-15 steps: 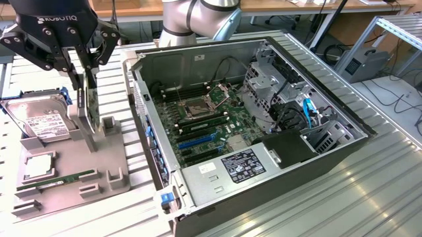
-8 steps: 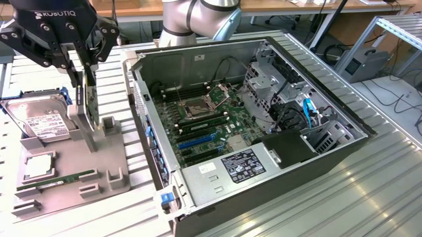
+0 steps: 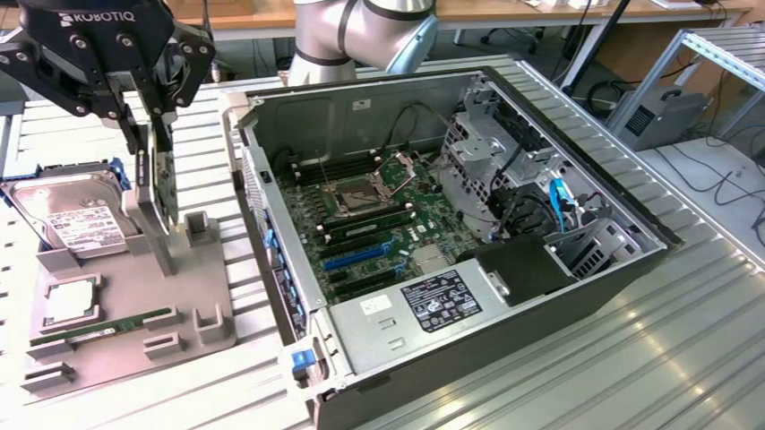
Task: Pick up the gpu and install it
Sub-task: 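Pick up the gpu and move the gpu toward the slot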
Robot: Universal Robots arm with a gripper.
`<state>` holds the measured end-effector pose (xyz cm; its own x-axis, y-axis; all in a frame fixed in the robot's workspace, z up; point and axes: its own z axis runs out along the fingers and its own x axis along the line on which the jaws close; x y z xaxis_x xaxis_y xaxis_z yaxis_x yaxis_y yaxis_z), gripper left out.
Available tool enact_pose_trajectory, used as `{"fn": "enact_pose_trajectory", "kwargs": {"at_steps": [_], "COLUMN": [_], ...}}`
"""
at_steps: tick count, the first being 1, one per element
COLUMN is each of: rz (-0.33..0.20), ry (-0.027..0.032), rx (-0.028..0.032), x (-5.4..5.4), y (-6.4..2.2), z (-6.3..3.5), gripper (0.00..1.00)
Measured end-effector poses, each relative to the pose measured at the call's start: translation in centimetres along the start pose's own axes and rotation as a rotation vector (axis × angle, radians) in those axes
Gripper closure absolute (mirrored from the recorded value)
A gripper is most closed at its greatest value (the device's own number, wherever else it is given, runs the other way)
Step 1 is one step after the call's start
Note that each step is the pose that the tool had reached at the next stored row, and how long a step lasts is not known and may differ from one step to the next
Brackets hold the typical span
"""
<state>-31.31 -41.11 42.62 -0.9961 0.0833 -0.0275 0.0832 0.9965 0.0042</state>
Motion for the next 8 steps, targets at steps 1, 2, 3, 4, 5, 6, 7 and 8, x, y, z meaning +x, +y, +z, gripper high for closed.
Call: {"fn": "enact_pose_trajectory", "kwargs": {"at_steps": [1, 2, 3, 4, 5, 6, 7, 8], "rz": [0.000, 0.000, 0.000, 0.000, 0.000, 0.000, 0.000, 0.000], "ry": [0.0000, -0.0001, 0.0000, 0.0000, 0.0000, 0.0000, 0.0000, 0.0000], "rx": [0.0000, 0.0000, 0.0000, 0.0000, 0.0000, 0.0000, 0.0000, 0.0000], "x": [0.00, -0.01, -0.01, -0.01, -0.01, -0.01, -0.02, -0.02], "y": [0.00, 0.00, 0.00, 0.00, 0.00, 0.00, 0.00, 0.00], "z": [-0.06, -0.13, -0.22, -0.30, -0.37, -0.44, -0.50, -0.58], "gripper": [0.73, 0.73, 0.73, 0.73, 0.73, 0.73, 0.73, 0.73]}}
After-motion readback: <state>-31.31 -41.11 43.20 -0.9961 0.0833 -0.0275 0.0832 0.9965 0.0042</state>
